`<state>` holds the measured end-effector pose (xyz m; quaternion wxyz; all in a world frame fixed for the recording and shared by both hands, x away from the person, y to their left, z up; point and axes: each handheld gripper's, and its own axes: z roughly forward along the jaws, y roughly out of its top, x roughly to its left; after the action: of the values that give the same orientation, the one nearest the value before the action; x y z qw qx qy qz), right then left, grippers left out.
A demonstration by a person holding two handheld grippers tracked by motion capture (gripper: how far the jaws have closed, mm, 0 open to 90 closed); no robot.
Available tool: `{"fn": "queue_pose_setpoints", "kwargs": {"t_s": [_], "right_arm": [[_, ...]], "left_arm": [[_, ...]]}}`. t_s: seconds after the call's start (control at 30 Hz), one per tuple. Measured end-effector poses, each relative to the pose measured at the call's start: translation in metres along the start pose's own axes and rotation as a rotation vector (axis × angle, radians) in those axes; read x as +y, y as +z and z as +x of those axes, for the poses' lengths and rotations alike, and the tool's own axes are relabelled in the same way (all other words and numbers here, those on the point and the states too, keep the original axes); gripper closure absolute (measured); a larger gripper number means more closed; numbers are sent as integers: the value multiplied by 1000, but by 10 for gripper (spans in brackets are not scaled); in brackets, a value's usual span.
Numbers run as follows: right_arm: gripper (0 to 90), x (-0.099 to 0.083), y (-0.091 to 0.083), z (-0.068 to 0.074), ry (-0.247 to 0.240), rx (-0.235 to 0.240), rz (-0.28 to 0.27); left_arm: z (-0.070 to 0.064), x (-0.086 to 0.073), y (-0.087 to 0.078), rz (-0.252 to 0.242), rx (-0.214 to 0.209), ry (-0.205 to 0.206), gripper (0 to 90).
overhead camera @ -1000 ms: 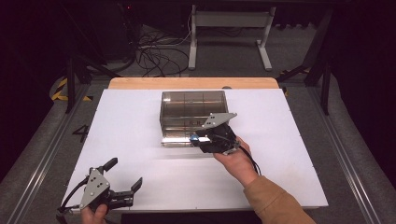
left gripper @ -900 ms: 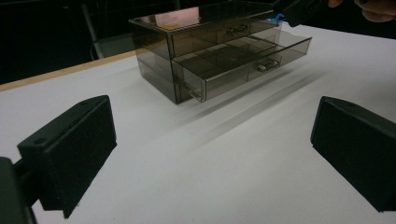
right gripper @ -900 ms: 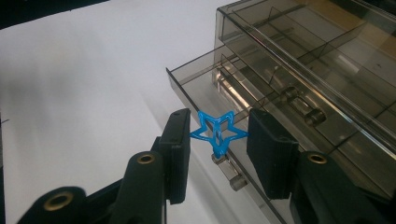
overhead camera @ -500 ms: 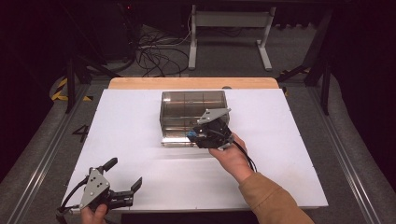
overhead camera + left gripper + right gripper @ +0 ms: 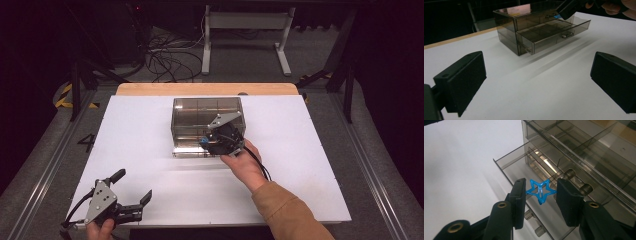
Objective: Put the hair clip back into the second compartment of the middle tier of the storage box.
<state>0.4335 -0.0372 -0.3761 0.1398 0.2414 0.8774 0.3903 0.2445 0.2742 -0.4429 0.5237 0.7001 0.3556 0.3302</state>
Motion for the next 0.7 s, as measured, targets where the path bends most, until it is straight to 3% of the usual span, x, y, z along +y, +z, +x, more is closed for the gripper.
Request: {"fn": "queue_pose_setpoints", "kwargs": {"t_s": [0.33,0.7], "right_arm": [[606,-3,6,-2,-7,-11,15],[606,-5,16,-7,6,-32,75]], "left_arm": [[0,0,0,0,0,5,8],[0,0,0,0,-2,4,8]]}}
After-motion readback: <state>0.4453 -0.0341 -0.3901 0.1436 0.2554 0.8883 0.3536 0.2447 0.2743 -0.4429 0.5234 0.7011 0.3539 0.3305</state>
